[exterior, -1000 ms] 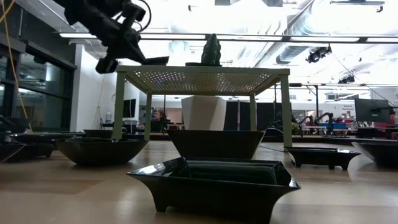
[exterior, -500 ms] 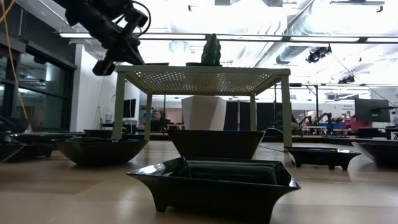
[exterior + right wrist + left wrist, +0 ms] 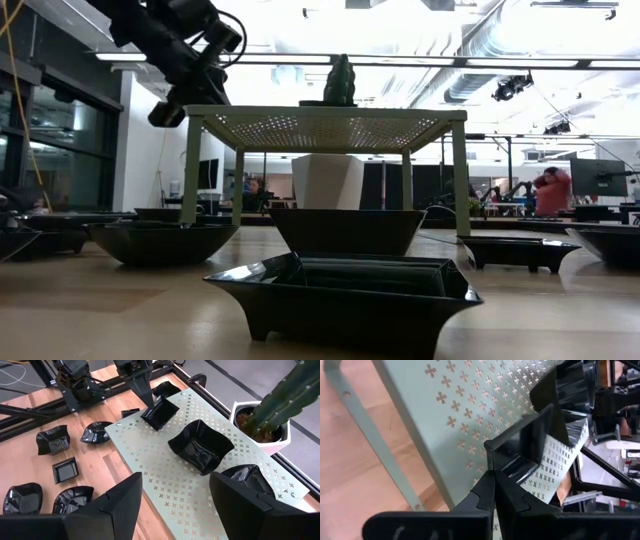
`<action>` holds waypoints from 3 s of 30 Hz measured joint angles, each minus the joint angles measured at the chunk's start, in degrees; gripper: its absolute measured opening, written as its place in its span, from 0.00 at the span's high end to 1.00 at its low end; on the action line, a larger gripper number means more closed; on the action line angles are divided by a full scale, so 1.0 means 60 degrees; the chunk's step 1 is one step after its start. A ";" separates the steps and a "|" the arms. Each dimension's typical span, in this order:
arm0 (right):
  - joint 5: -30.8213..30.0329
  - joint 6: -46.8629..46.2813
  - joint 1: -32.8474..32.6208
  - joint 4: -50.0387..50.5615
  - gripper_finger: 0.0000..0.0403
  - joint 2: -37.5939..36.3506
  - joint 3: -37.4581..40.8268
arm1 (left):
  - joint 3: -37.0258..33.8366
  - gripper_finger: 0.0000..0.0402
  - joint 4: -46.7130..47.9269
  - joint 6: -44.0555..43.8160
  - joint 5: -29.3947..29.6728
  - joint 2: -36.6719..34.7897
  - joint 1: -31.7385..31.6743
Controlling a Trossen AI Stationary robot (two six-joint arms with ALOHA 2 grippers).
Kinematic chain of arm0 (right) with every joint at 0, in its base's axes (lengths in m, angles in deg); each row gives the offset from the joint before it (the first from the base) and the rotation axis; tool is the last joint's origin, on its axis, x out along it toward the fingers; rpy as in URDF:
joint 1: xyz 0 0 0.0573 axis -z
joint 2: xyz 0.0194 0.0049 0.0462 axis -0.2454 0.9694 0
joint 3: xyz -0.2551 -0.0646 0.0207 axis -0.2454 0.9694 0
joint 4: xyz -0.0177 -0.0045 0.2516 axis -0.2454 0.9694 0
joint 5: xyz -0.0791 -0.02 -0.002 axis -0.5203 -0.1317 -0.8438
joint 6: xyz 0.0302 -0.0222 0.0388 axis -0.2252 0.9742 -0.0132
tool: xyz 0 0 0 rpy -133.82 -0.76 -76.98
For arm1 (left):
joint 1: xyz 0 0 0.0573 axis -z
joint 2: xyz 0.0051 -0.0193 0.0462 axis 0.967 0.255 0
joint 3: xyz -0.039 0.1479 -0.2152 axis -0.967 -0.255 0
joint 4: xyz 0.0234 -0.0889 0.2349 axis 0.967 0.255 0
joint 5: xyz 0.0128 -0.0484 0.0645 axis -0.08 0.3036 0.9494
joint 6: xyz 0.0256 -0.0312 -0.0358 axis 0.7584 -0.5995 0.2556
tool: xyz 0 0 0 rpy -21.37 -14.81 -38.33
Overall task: Pick & Place Mini shaped plates
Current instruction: Put the square plate on the shelf, then stack the leaf shaped plate on top of the leaf shaped plate on the shelf
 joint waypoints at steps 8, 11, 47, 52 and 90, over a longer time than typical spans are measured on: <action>-0.0038 -0.0003 0.0000 0.0036 0.44 0.0000 0.0010 | -0.0001 0.99 -0.0738 0.0032 -0.0268 0.0280 0.0004; -0.0038 -0.0001 0.0000 0.0036 0.44 0.0000 0.0015 | -0.0006 0.95 -0.0731 0.0032 -0.0282 0.0268 0.0004; 0.0229 -0.2806 -0.0928 0.3568 0.44 0.0004 0.0015 | 0.4391 0.73 0.4316 0.5662 0.3424 -0.0120 0.0684; 0.0495 -0.4227 -0.1221 0.4956 0.44 0.0004 0.0015 | 0.4187 0.73 0.4362 0.6269 0.4471 -0.0940 0.1290; 0.5644 -1.2566 -0.2849 -0.0018 0.44 -0.0127 0.6040 | -0.2074 0.73 -0.1347 0.7897 0.4996 -0.5781 0.6074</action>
